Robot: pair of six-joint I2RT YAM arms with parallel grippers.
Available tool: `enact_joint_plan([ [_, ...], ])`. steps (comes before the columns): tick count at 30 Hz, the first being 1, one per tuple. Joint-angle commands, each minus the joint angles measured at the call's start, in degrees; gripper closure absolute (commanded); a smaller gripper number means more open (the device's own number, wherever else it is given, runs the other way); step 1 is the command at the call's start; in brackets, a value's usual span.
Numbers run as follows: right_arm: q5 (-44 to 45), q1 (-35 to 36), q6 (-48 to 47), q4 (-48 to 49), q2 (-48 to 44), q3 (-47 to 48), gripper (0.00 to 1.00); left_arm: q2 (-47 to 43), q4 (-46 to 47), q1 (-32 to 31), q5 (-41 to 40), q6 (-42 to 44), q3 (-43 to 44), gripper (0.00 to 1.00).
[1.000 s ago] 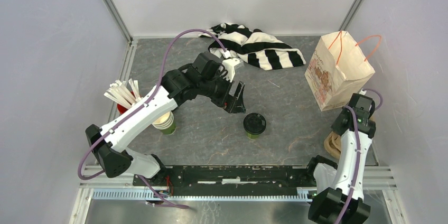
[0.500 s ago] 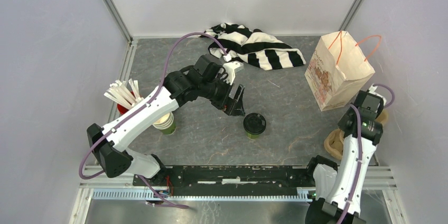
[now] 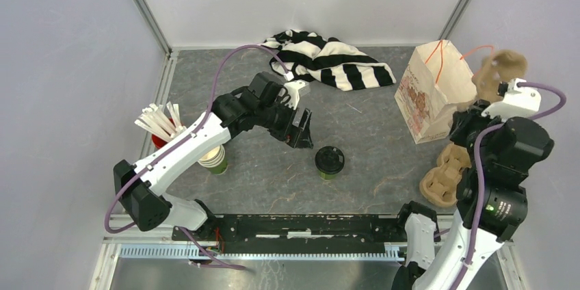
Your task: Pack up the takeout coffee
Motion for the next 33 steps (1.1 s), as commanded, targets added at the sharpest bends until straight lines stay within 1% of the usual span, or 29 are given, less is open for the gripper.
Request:
enact_joint_plan([
  [1,-19.88,1.08,-6.0,2.43,5.57,5.25,0.97,-3.86,4.15,1.38,1.2,-3.18,-1.24,0.07],
  [3,-23.34,3.73,-5.49,5.74,7.04,5.44,0.98,-4.92,4.97,2.16,1.53,-5.37,-1.09,0.07],
  [5,-24.9,6.57,-5.52,7.68,9.34,6.77,0.99,-6.2,6.15,2.78,1.41,-8.12,-0.8,0.07],
  [8,-25.07,12.08,-5.69,9.01,12.93,9.49,0.99,-8.23,7.87,3.8,0.8,-12.22,-0.23,0.07],
  [11,-24.86,19.4,-5.84,9.84,15.99,9.25,0.99,-9.95,9.29,5.38,0.88,-16.54,1.33,0.07],
  [14,-22.13,26.19,-6.5,10.44,18.18,7.28,0.99,-11.53,10.6,8.44,1.67,-21.96,3.24,0.07],
  [16,-20.7,31.81,-7.45,10.92,19.54,4.27,0.99,-11.93,10.9,11.69,3.01,-25.9,4.9,0.08],
  [18,-19.64,36.05,-5.93,14.89,19.21,-0.35,0.99,-11.5,10.72,16.09,5.24,-29.28,7.47,0.08],
  [20,-18.88,40.45,-3.62,18.6,18.84,-4.2,0.99,-10.12,7.62,19.54,7.12,-32.04,11.18,0.09],
  [22,-15.69,48.0,-4.52,18.89,20.13,-5.17,0.99,-8.83,4.17,22.84,9.15,-33.7,14.16,0.1],
  [24,-10.46,54.81,-7.06,16.7,22.29,-3.34,1.0,-8.13,1.1,25.42,11.43,-33.88,16.55,0.1],
  [26,-6.82,59.68,-8.62,14.81,24.28,-0.56,1.0,-7.29,-0.86,28.05,15.49,-34.96,17.39,0.1],
  [28,-4.11,64.01,-12.14,13.59,25.76,1.49,1.0,-6.14,-1.7,29.63,20.09,-35.73,17.14,0.13],
  [31,0.16,72.28,-17.72,12.17,27.2,1.79,0.99,-4.88,-3.16,31.59,23.19,-35.37,17.28,0.17],
  [33,6.66,77.77,-19.53,11.18,27.99,2.2,0.99,-4.17,-3.31,32.12,23.81,-35.14,17.66,0.2],
])
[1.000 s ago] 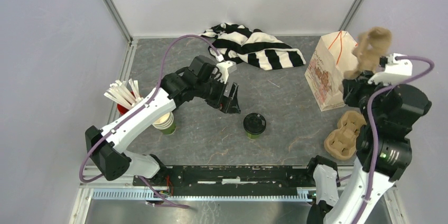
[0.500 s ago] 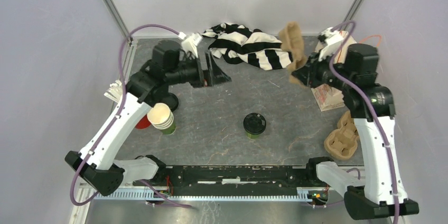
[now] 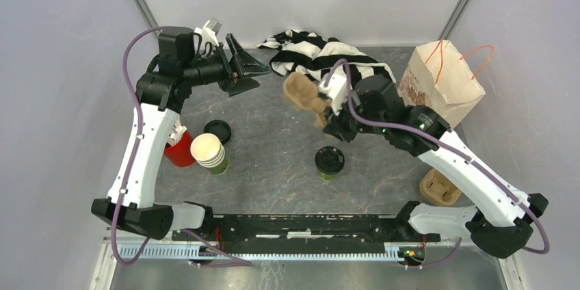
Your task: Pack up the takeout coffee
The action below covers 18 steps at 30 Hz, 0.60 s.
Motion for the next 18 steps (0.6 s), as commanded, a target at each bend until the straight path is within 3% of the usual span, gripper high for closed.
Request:
enact_joint_plan([
  [1,13.78,10.02,-8.07,-0.96,0.77,3.27,0.99,2.25,-3.13,1.41,6.84,-2.33,1.75,0.22],
  [4,16.71,14.58,-8.51,1.22,1.58,3.1,0.99,3.29,-3.13,1.41,6.36,-1.22,1.09,0.26],
  [9,20.76,18.97,-9.08,3.18,4.25,4.6,0.99,5.64,-7.4,1.59,4.88,3.46,1.97,0.44],
  [18,24.29,19.79,-9.04,4.65,3.03,1.72,1.0,3.57,-10.4,1.59,1.76,5.81,-0.34,0.43],
])
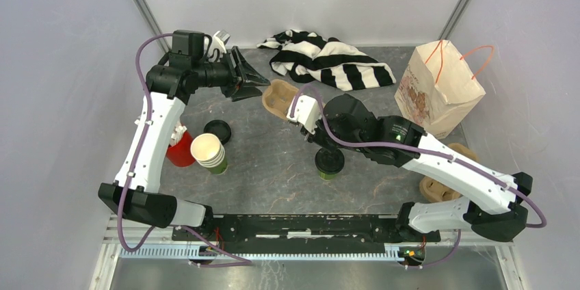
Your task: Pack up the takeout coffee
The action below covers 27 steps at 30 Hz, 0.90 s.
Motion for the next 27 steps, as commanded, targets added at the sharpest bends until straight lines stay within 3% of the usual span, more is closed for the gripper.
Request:
enact_joint_plan([
  [1,3.35,0.6,-0.9,3.5,-2.13,-0.38,1.0,-2.25,-1.1,0.32,-0.06,2.96,-1.12,0.44],
  [8,1.72,1.18,-1.52,4.22,-1.07,0.05,1.0,-2.59,3.36,0.32,3.05,0.96,-4.08,0.46],
  [27,5.61,2.69,1.03,4.73,-0.02,-1.53,0.99,-1.81,1.06,0.32,5.99,3.8,-3.02,0.89],
])
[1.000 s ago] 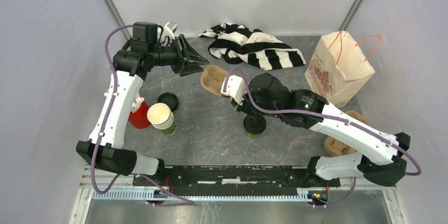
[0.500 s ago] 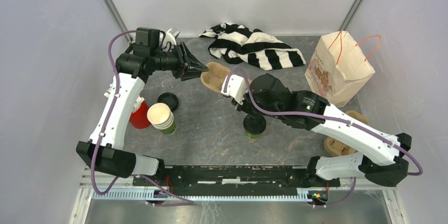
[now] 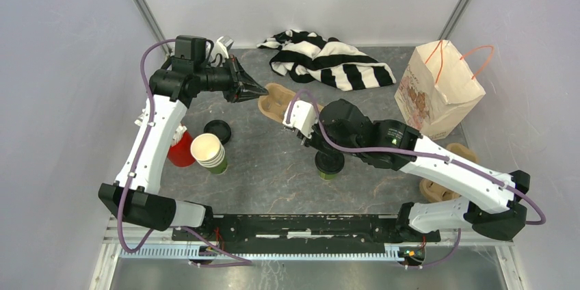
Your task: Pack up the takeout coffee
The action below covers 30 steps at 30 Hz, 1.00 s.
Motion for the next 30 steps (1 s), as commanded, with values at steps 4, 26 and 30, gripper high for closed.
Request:
enact_joint_plan([
  [4,6.57,0.37,4.68,2.07,0.25,0.58,0.96,-0.56,-1.2,0.32,3.3,3.39,1.74,0.98],
  [26,27.8,-26.67,26.26,-14.66,-3.71,7.97,0.02,-6.63,-10.47,-1.78,-29.11,13.83,15.32,0.98],
  [30,38.15,-37.35,18.51,-20.54,9.48,24.1,0.02,-7.35,-10.88,-6.14,-31.92,15.81,16.74,0.98],
])
